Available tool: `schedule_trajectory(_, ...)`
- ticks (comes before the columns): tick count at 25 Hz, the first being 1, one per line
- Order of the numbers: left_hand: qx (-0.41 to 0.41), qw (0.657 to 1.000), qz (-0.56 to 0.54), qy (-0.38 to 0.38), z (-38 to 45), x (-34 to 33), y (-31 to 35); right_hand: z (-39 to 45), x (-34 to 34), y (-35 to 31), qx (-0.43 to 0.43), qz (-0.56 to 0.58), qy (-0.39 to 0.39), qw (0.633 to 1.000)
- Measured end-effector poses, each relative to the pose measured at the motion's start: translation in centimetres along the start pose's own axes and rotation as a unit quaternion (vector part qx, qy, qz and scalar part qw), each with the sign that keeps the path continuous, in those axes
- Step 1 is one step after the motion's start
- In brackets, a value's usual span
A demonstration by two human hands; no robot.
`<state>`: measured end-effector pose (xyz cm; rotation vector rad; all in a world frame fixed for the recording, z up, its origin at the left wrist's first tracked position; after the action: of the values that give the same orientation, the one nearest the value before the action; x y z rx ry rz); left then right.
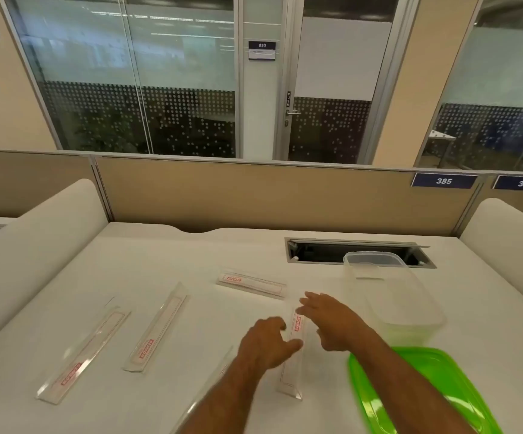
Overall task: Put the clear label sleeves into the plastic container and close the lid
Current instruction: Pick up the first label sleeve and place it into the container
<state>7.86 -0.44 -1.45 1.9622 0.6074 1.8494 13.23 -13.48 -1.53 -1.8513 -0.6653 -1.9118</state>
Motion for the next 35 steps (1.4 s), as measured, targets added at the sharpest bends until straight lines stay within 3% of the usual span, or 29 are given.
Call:
schedule_trajectory(4,0.032,0.995,-0.032,-0.090,-0.7,-3.4,0.0,0.0,-0.8,0.1,0.015,-0.034,0.010,0.999)
schedule_trajectory(9,0.014,0.998,0.000,-0.069,-0.2,-3.3,0.2,0.1,-0.2,0.7,0.030,-0.065,0.031,0.997)
schedule_trajectory(14,-0.084,0.989,0.113,0.043,0.5,0.1,0.6,-0.6,2.2,1.4,0.034,-0.053,0.094,0.994)
schedule_trajectory(17,-0.202,0.954,0.178,0.133,0.5,2.8,2.1,-1.4,5.0,0.9,0.067,-0.049,0.214,0.973)
schedule_trajectory(19,-0.266,0.924,0.216,0.172,0.1,4.3,3.0,-1.5,6.7,1.2,0.058,-0.026,0.249,0.966)
schedule_trajectory(22,-0.347,0.880,0.230,0.230,-0.8,5.9,3.8,-0.9,7.6,2.6,0.018,0.008,0.209,0.978)
schedule_trajectory(25,-0.381,0.846,0.234,0.291,-0.9,7.1,3.9,-0.1,7.5,3.3,-0.007,0.053,0.146,0.988)
schedule_trajectory(27,-0.388,0.833,0.224,0.325,-0.9,7.6,3.4,0.0,8.0,3.4,-0.032,0.058,0.154,0.986)
schedule_trajectory(29,-0.356,0.842,0.164,0.371,-0.8,9.1,2.3,-0.1,9.0,3.3,-0.043,0.054,0.203,0.977)
schedule_trajectory(32,-0.208,0.881,-0.043,0.423,-0.3,12.0,-0.4,-0.8,10.7,2.7,-0.013,0.008,0.315,0.949)
schedule_trajectory(34,-0.058,0.893,-0.238,0.378,0.5,12.2,-2.4,-1.1,11.6,2.2,0.012,-0.026,0.370,0.929)
schedule_trajectory(35,0.025,0.886,-0.346,0.307,1.2,11.3,-3.1,-1.1,11.8,1.9,0.022,-0.040,0.381,0.924)
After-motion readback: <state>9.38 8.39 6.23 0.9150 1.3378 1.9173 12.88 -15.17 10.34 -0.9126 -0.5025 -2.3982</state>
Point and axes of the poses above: each hand's wrist, its own z-axis towards the middle knuckle, its own x-axis out of the back of the hand, y = z × x, the point moved 8 cm from there along z, towards the middle knuckle, and after that the axes turned 8 degrees about y, right-handed, at the moved point
